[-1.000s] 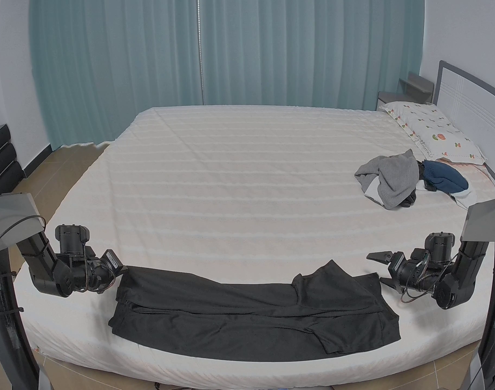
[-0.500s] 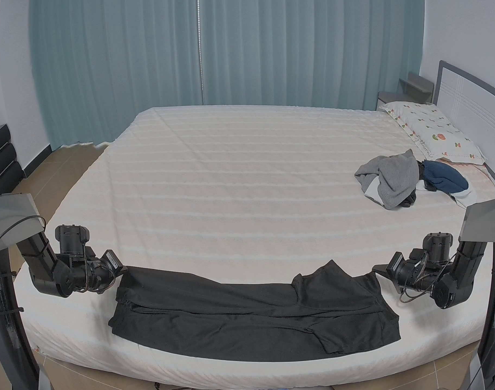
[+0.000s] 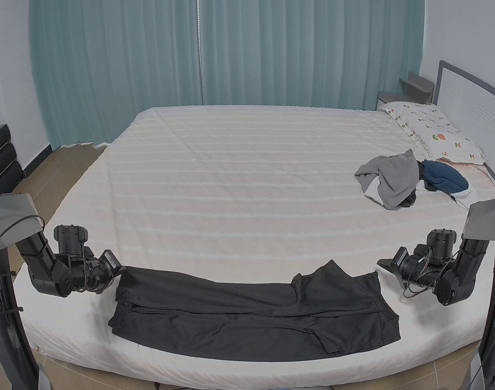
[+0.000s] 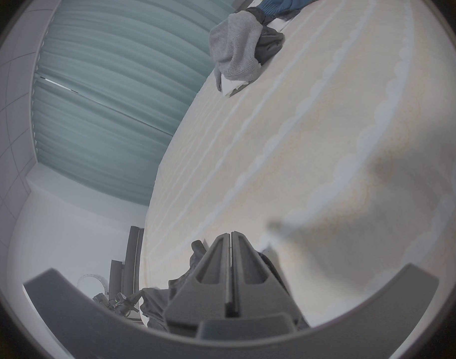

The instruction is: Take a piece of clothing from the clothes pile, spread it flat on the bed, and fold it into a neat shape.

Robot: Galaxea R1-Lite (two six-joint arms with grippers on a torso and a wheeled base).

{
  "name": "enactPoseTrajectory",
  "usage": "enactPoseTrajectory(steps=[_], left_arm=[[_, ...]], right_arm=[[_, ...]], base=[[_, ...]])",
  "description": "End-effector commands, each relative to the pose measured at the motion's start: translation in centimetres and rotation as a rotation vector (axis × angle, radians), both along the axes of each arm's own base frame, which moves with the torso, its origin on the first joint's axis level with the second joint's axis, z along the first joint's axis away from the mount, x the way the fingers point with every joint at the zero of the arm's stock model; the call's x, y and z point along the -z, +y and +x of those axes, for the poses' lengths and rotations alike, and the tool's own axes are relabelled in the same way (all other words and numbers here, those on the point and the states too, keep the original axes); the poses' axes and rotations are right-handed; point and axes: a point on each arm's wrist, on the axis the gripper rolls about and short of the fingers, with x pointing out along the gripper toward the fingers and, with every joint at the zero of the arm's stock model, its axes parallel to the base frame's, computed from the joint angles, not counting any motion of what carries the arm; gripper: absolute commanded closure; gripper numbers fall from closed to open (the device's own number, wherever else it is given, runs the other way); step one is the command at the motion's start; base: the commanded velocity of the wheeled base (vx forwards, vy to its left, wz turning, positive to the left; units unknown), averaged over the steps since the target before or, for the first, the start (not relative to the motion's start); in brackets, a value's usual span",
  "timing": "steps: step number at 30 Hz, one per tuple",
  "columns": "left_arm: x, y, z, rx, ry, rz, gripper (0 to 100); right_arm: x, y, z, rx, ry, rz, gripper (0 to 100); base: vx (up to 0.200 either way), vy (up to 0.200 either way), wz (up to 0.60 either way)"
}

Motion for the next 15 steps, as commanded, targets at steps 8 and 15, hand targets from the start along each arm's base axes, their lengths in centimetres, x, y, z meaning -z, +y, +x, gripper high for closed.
enactPoseTrajectory(steps=[8,15], left_arm=[[0.1,0.0,0.0,0.0,0.001,0.001,100],[0.1,0.0,0.0,0.001,0.0,0.002,100]], right_arm=[[-1.9,1.1,-3.1,-0.076,0.018,-0.008,0],[-1.7,1.8,-3.4,-0.132,0.021,-0.015,0]], base=[[0.0,0.0,0.0],[0.0,0.0,0.0]])
